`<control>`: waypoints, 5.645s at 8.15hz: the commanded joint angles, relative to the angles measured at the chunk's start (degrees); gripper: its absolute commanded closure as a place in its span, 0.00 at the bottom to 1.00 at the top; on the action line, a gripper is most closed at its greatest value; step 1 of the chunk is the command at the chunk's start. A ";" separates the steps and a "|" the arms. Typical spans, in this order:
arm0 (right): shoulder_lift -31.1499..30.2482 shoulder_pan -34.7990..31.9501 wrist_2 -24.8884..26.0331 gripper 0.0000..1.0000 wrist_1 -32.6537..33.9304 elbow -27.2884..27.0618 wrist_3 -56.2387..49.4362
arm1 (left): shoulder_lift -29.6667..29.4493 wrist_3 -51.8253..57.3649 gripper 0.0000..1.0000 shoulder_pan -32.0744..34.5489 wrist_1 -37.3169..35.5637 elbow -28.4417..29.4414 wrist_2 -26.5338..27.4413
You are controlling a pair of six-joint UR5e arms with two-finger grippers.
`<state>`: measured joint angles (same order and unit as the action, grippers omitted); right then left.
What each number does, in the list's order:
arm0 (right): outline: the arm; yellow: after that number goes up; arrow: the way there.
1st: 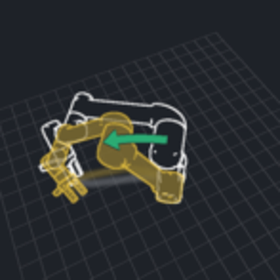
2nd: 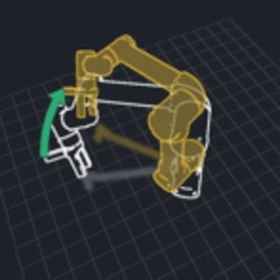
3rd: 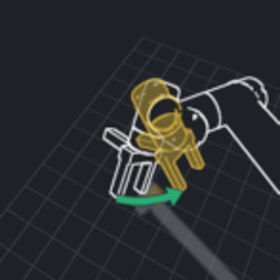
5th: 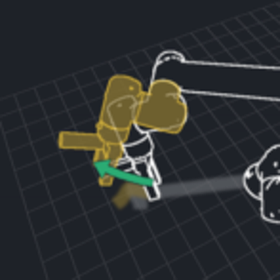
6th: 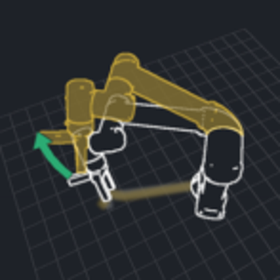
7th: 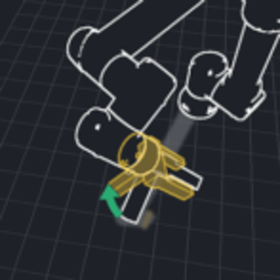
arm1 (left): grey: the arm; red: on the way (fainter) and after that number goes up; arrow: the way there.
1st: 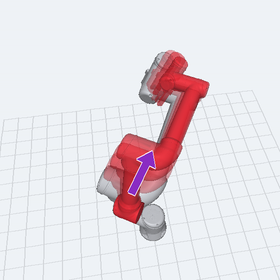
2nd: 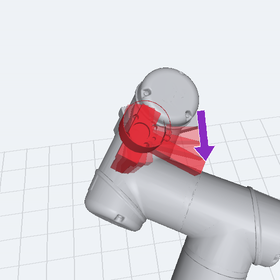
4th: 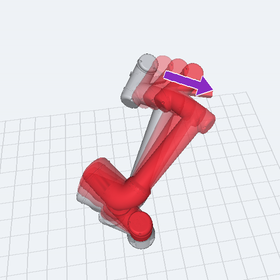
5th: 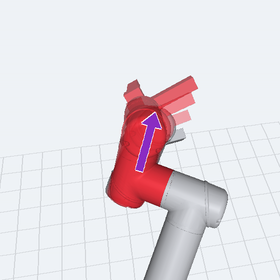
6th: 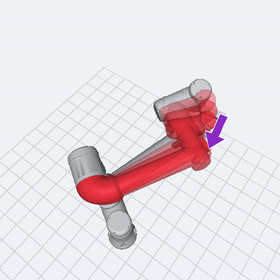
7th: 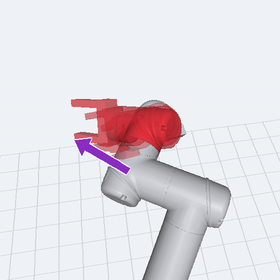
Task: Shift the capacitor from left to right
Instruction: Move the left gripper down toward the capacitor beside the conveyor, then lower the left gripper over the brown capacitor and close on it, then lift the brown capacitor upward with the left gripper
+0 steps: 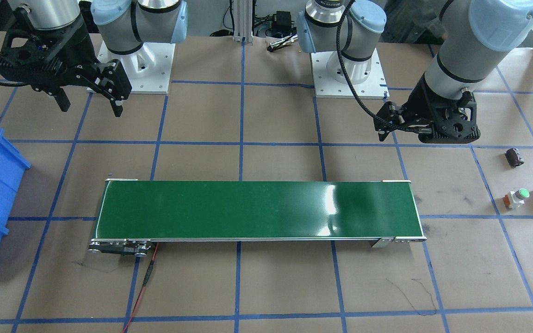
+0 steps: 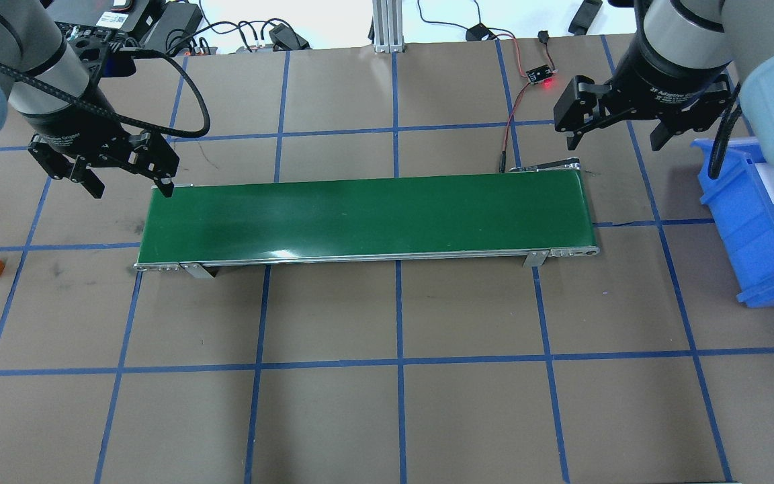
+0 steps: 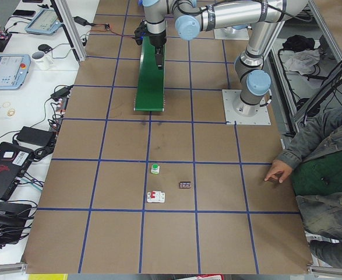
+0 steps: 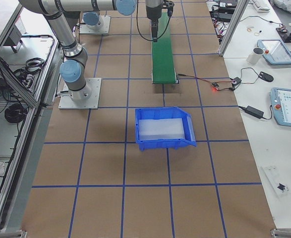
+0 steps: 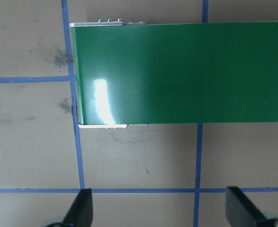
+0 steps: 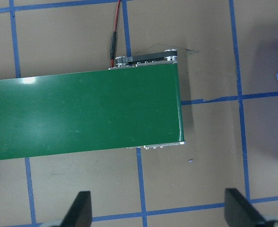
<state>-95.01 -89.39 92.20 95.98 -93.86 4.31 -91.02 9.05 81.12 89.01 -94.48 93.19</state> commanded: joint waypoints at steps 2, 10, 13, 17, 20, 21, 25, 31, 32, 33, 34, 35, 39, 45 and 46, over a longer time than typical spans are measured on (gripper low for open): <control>0.09 0.00 -0.09 0.00 0.00 -0.01 0.00 | -0.12 0.26 0.00 -0.09 -0.07 0.09 -0.03; 0.09 0.00 0.00 0.00 0.26 -0.01 0.09 | 0.94 9.73 0.00 -17.28 -0.24 -0.35 5.29; 0.09 0.00 0.00 0.00 0.35 -0.01 0.09 | -0.12 16.03 0.00 -27.57 -5.65 -0.79 14.74; 0.09 0.00 0.00 0.00 0.53 -0.01 0.00 | -2.75 41.51 0.00 -45.76 -18.16 -5.10 9.66; 0.09 0.00 0.00 0.00 0.53 0.08 0.00 | -11.69 50.14 0.00 -46.67 -28.58 -5.10 7.72; 0.09 0.00 0.00 0.00 0.61 -0.01 0.00 | -14.94 55.23 0.00 -47.71 -33.07 -5.10 7.62; 0.09 0.09 0.00 0.00 0.79 0.08 -0.96 | -18.48 55.02 0.00 -50.27 -36.69 -8.86 3.67; 0.17 0.09 0.00 0.00 0.88 0.17 -0.88 | -22.96 52.48 0.04 -51.77 -43.92 -11.60 1.20; 0.18 0.09 -0.09 0.00 0.88 0.17 -0.96 | -23.58 51.69 0.07 -51.85 -43.92 -11.60 1.20; 0.18 0.09 -0.18 0.00 0.97 0.08 -0.97 | -23.85 51.42 0.07 -51.94 -43.92 -11.69 1.29; 0.18 0.09 0.00 0.00 0.79 0.08 -0.97 | -24.02 51.33 0.07 -52.20 -43.92 -11.78 1.29; 0.18 0.09 0.00 0.00 0.79 0.17 -0.97 | -24.46 51.33 0.07 -52.29 -44.01 -11.78 1.29; 0.18 0.09 0.00 0.00 0.79 0.08 -0.97 | -24.55 50.54 0.07 -53.00 -49.10 -16.43 1.91; 0.17 0.09 -0.09 0.00 0.79 0.08 -0.88 | -24.55 50.89 0.20 -53.00 -50.95 -16.43 6.30; 0.18 0.09 0.00 0.00 0.79 0.08 -0.88 | -24.64 50.89 0.39 -53.00 -50.96 -16.43 6.30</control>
<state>-94.89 -89.30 92.14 96.77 -93.78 3.38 -115.61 59.93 28.13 38.30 -110.91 99.34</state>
